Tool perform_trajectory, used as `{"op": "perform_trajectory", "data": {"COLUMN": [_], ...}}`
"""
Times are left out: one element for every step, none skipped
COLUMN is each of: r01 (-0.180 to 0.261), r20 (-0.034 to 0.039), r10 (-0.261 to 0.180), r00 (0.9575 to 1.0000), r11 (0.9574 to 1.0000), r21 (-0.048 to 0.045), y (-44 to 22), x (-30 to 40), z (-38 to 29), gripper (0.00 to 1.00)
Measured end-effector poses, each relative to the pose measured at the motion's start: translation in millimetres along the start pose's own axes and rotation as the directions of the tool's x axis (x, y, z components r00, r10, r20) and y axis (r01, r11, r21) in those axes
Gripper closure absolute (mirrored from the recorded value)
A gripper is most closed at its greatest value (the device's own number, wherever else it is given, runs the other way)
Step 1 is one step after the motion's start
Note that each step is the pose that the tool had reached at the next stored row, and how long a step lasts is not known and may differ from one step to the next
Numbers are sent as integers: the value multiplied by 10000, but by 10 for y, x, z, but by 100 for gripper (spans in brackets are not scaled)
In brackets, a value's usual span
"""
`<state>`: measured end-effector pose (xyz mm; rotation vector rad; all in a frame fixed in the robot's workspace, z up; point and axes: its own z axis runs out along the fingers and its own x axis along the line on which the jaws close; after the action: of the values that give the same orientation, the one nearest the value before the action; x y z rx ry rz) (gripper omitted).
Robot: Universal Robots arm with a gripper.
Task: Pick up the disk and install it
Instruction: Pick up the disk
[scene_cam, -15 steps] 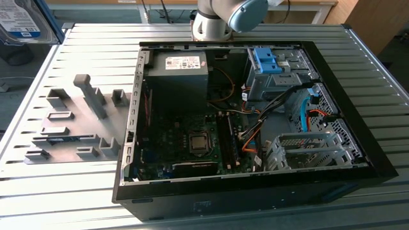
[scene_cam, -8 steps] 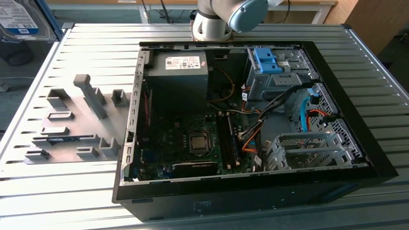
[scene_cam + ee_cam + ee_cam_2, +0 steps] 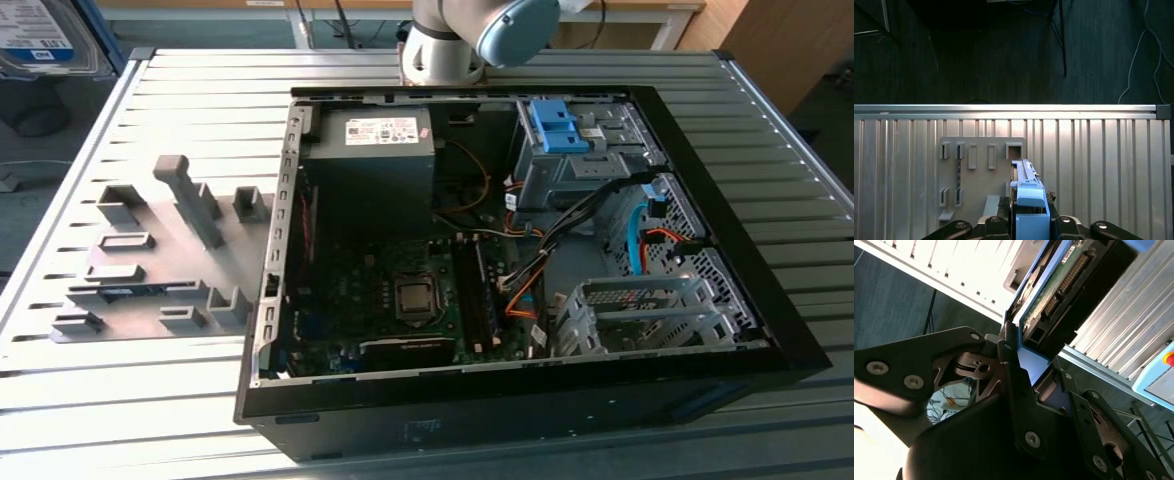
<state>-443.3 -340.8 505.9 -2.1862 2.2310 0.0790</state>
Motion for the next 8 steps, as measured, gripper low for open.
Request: {"op": "perform_trajectory", "data": {"r01": [-1, -1, -1, -1, -1, -1, -1, -1], "r20": [0, -1, -1, 0, 0, 0, -1, 0], "r10": [1, 1, 1, 1, 1, 1, 1, 1], "r00": [10000, 10000, 10000, 10000, 10000, 10000, 10000, 10000], "r11": [10000, 10000, 10000, 10000, 10000, 10000, 10000, 10000], "r21": [0, -1, 0, 0, -1, 0, 0, 0], "y": [0, 1, 1, 1, 1, 1, 2, 2], "x": [-1, -1, -2, -2, -2, -2, -3, -3], "z": [-14, -25, -30, -35, -42, -49, -56, -60], "gripper": [64, 64, 64, 64, 64, 64, 64, 64]}}
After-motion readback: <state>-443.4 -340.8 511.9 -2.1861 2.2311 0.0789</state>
